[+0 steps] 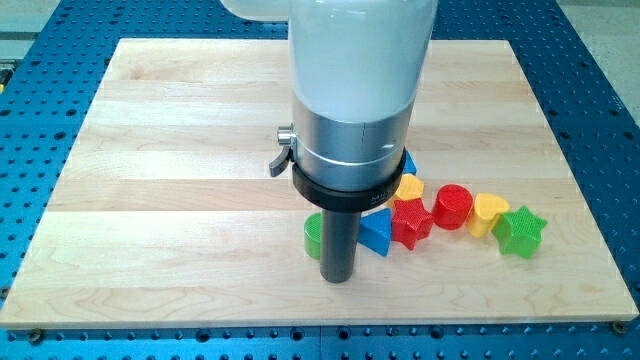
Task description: Move the blue triangle diagonally bottom left to the blue cube
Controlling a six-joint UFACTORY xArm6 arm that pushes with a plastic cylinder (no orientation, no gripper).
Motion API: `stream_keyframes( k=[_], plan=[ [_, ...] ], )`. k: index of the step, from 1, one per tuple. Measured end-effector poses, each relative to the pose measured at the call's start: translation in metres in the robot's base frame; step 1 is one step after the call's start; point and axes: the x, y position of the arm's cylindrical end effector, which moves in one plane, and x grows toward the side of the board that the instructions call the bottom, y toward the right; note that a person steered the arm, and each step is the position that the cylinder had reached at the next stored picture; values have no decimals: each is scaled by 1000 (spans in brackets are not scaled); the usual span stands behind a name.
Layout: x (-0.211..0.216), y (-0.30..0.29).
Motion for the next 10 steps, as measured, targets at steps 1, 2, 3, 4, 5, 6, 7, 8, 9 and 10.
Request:
stream_keyframes(
  k=[1,2,3,4,5,6,7,8,9,10],
  plan=[
    [0,0],
    [25,7],
    [29,34],
    [-2,39],
    [-27,55],
    [-50,75],
    [-79,27],
    [-81,24],
    [-67,77],
    [-43,16]
  ],
)
